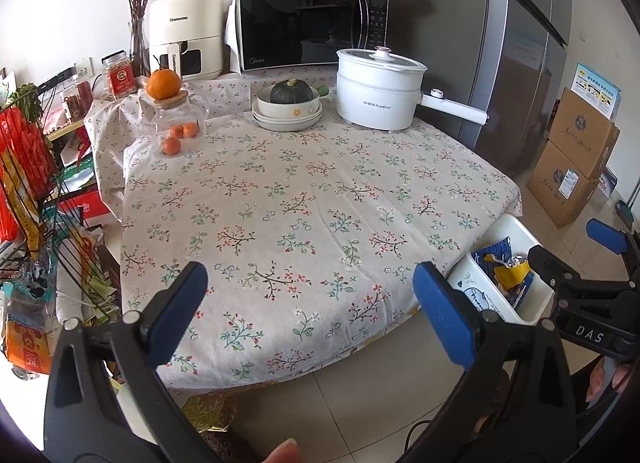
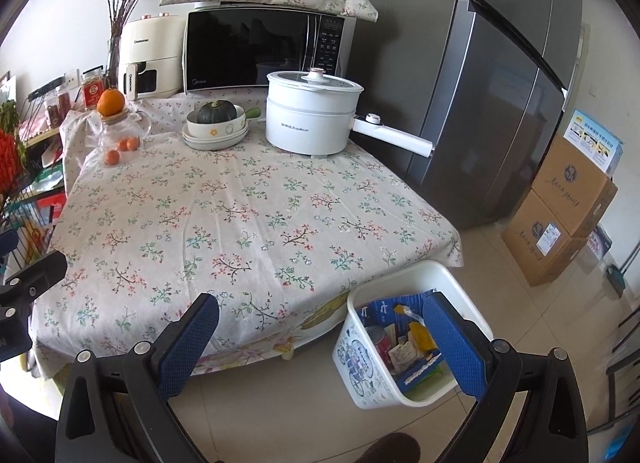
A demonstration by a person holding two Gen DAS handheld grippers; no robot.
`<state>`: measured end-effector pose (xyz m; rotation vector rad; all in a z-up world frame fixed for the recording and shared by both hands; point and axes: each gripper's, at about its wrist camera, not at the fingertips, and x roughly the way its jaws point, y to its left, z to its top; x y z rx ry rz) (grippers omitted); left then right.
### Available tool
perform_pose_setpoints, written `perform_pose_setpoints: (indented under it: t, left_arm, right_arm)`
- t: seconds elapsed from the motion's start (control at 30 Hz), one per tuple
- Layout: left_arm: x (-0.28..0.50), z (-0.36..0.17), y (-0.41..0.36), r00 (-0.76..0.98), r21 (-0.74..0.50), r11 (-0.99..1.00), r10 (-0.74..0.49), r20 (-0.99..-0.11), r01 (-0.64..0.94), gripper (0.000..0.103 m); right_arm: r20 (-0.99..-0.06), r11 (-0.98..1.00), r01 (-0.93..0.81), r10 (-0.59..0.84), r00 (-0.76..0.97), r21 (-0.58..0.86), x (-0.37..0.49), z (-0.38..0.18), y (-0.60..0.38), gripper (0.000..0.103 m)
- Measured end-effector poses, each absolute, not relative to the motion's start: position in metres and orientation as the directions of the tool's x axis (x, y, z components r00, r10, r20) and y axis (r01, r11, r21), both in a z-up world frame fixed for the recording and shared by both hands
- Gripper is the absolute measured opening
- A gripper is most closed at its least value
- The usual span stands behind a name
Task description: Collect trash
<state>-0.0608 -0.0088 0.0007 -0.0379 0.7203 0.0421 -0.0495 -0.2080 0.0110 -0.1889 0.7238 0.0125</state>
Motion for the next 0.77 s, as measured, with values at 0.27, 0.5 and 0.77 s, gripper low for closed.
perform_pose_setpoints:
  t: [0.27, 0.5, 0.77]
  left_arm:
    - [-0.0591, 0.0016, -0.0111, 0.753, -0.015, 0.999, 0.030, -0.657, -0.052, 0.102]
    - [-0.0595, 0.0016, -0.0103, 0.752, -0.017, 0.998, 0.030, -0.659, -0.054, 0.102]
    - [-0.0594, 0.0007, -0.0084, 0.744, -0.032, 0.998, 0.025, -0.668, -0.062, 0.102]
  right_arm:
    - [-0.675, 0.986, -0.095, -0.024, 0.738, -0.139, -0.0516, 0.0113, -0.2078, 0.103]
    - [-0.671, 0.985, -0.097, -0.022, 0.741, -0.139, -0.0517, 0.0119, -0.2071, 0.103]
    - [-0.671, 0.986, -0.097, -0.019, 0.742, -0.135, -0.0518, 0.0129, -0.2069, 0.103]
